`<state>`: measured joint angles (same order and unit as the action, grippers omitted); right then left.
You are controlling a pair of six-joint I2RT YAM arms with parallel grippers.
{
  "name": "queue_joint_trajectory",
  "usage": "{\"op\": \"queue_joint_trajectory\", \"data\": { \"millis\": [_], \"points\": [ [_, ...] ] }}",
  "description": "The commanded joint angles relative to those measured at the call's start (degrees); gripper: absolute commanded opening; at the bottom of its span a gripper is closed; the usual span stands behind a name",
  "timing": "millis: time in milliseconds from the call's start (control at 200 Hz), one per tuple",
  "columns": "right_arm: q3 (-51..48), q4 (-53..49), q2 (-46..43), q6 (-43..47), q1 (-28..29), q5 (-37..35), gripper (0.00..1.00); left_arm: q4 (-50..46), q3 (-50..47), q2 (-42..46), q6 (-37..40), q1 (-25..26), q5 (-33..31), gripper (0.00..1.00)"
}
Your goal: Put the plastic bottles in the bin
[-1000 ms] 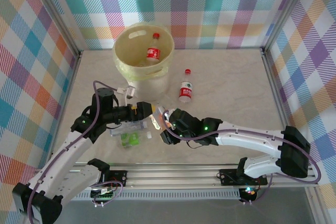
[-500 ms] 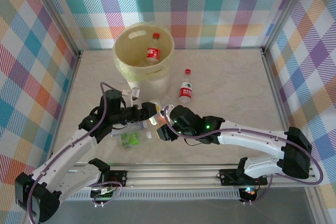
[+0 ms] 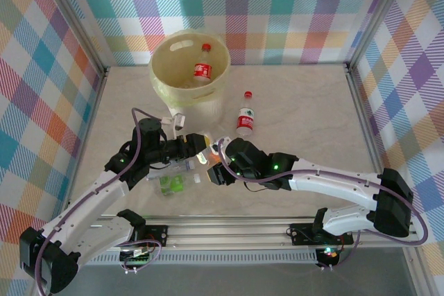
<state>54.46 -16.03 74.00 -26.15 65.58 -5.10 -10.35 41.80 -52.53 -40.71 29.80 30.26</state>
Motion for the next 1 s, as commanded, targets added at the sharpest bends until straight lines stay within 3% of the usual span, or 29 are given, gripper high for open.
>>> {"op": "queue_joint_trajectory", "data": {
  "millis": [0, 240, 460, 725, 995],
  "points": [
    [1.59, 1.94, -1.8, 0.87, -0.02, 1.23, 0.45, 0.49, 0.65, 1.4, -0.12, 0.34, -2.33, 0.55],
    [3.74, 0.56, -2.51, 2.71, -0.1, 1.87, 0.71, -8.11, 5.66, 1.96, 2.85, 0.21, -7.59, 0.52],
    [4.59, 0.66, -6.7, 4.23, -0.11, -0.08, 0.9, -15.16, 16.58, -1.49, 6.13, -0.18, -6.86, 0.51],
    [6.01, 0.38, -8.82, 5.91, -0.1, -4.74, 1.0, -22.98, 30.44, -6.06, 11.98, -1.53, -7.28, 0.52],
    [6.57, -1.27, -10.7, 4.65, -0.1, -7.17, 1.0, -30.92, 52.33, -17.97, 19.63, -6.92, -7.82, 0.54]
  ]
}}
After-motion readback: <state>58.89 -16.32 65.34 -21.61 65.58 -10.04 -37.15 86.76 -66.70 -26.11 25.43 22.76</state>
